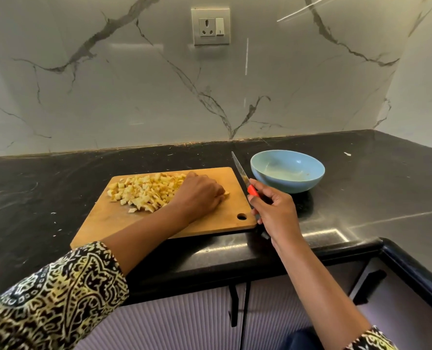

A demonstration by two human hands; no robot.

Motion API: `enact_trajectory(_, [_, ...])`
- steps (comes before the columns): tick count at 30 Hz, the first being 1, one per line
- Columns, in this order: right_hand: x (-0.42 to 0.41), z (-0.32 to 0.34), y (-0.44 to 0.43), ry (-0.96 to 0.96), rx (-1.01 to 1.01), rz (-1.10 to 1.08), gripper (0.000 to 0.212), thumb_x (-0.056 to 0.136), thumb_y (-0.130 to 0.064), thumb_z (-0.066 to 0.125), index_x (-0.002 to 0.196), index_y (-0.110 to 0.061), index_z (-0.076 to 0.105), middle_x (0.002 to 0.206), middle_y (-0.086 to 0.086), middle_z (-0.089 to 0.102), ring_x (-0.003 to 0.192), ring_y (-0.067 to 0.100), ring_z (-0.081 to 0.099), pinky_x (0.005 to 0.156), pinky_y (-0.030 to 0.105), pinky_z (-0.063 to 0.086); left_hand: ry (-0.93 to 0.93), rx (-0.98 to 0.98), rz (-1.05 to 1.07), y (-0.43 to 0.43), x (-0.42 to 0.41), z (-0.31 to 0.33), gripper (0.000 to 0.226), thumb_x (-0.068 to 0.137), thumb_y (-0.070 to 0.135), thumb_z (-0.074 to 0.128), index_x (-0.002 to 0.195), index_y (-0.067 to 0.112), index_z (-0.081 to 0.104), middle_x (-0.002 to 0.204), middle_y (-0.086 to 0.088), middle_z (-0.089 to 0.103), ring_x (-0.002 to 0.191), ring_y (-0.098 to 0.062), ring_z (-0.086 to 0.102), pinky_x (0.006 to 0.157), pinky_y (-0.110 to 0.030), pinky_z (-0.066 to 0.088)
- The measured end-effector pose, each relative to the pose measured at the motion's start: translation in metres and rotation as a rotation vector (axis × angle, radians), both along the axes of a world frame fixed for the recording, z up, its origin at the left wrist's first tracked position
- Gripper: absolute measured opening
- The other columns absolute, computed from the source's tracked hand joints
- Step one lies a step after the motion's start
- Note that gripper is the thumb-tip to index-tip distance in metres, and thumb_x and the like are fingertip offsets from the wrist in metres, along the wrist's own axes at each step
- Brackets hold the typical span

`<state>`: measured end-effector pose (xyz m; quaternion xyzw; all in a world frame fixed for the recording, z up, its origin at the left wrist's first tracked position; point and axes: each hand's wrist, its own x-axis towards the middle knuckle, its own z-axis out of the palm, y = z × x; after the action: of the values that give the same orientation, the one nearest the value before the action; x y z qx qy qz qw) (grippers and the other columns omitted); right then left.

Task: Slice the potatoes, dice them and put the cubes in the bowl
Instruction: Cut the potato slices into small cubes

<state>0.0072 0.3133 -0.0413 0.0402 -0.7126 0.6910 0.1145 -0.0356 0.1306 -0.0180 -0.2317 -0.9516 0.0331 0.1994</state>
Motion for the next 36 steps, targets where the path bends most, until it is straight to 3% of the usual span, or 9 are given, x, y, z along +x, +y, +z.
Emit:
enact_trajectory(3, [0.000,0.001,0.000,-0.009,-0.014,-0.011,0.037,0.088,-0.009,0.066,0.118,-0.030,0.066,0.088,-0.014,0.067,0.058,0.009,0.057,0.053,0.023,0.046,0.012,0.012,-0.002,0.002,-0.009,0.000,0.036,0.099,0.040,0.041,0.121,0.021,0.063,0.105,0.003,0.069,0.093,-0.011,0.062,0.092,-0.030,0.042])
enact_trajectory(5, [0.000,0.001,0.000,-0.015,-0.015,-0.018,0.037,0.088,-0.009,0.066,0.118,-0.029,0.067,0.087,-0.015,0.067,0.058,0.009,0.057,0.051,0.022,0.046,0.014,0.135,0.004,0.003,-0.012,0.004,0.032,0.098,0.037,0.047,0.120,0.021,0.064,0.105,0.002,0.071,0.090,-0.010,0.064,0.094,-0.029,0.046])
enact_trajectory(9, [0.001,0.002,0.000,-0.009,0.035,-0.028,0.037,0.088,-0.011,0.066,0.122,-0.026,0.066,0.090,-0.012,0.068,0.054,0.005,0.057,0.049,0.018,0.045,-0.031,0.439,0.027,-0.009,-0.007,0.015,0.025,0.091,0.030,0.061,0.112,0.020,0.069,0.101,0.003,0.072,0.080,-0.003,0.059,0.078,-0.020,0.049])
enact_trajectory(12, [0.005,0.004,-0.002,0.049,0.183,-0.064,0.033,0.090,-0.019,0.066,0.123,-0.027,0.065,0.082,-0.008,0.069,0.050,0.004,0.055,0.049,0.018,0.046,-0.080,0.427,0.045,-0.031,0.013,0.015,0.024,0.087,0.032,0.065,0.108,0.022,0.071,0.096,0.004,0.069,0.078,-0.004,0.055,0.070,-0.019,0.047])
enact_trajectory(16, [0.021,0.009,-0.006,0.202,0.716,-0.057,0.034,0.091,-0.023,0.062,0.124,-0.030,0.064,0.084,-0.008,0.061,0.067,0.007,0.053,0.064,0.026,0.047,-0.194,0.378,0.101,-0.049,0.043,0.003,0.028,0.086,0.040,0.064,0.111,0.028,0.068,0.099,0.008,0.065,0.082,-0.003,0.053,0.072,-0.018,0.043])
enact_trajectory(18, [0.032,0.017,-0.010,0.224,0.871,-0.018,0.036,0.092,-0.024,0.060,0.127,-0.029,0.062,0.090,-0.010,0.060,0.077,0.007,0.054,0.070,0.024,0.045,-0.201,0.364,0.131,-0.052,0.047,0.001,0.032,0.087,0.043,0.063,0.116,0.029,0.066,0.106,0.008,0.063,0.088,-0.004,0.052,0.076,-0.020,0.044])
enact_trajectory(23, [0.052,0.036,-0.016,0.250,1.031,0.066,0.041,0.093,-0.025,0.056,0.133,-0.033,0.055,0.097,-0.010,0.061,0.087,0.008,0.058,0.076,0.026,0.049,-0.207,0.368,0.175,-0.054,0.047,0.004,0.027,0.086,0.041,0.064,0.110,0.030,0.068,0.100,0.010,0.065,0.082,0.000,0.051,0.066,-0.012,0.038])
enact_trajectory(26, [0.057,0.043,-0.016,0.218,1.061,0.125,0.040,0.092,-0.025,0.057,0.131,-0.033,0.057,0.106,-0.010,0.065,0.092,0.009,0.061,0.083,0.029,0.051,-0.191,0.398,0.192,-0.053,0.047,0.003,0.020,0.086,0.038,0.065,0.104,0.030,0.070,0.095,0.012,0.063,0.080,-0.001,0.052,0.067,-0.015,0.039])
enact_trajectory(36, [0.055,0.051,-0.026,0.227,1.177,0.163,0.041,0.092,-0.026,0.056,0.132,-0.032,0.056,0.111,-0.007,0.065,0.095,0.011,0.060,0.081,0.028,0.051,-0.191,0.411,0.209,-0.052,0.047,0.002,0.019,0.086,0.038,0.065,0.101,0.029,0.071,0.095,0.011,0.063,0.082,-0.004,0.054,0.072,-0.020,0.045])
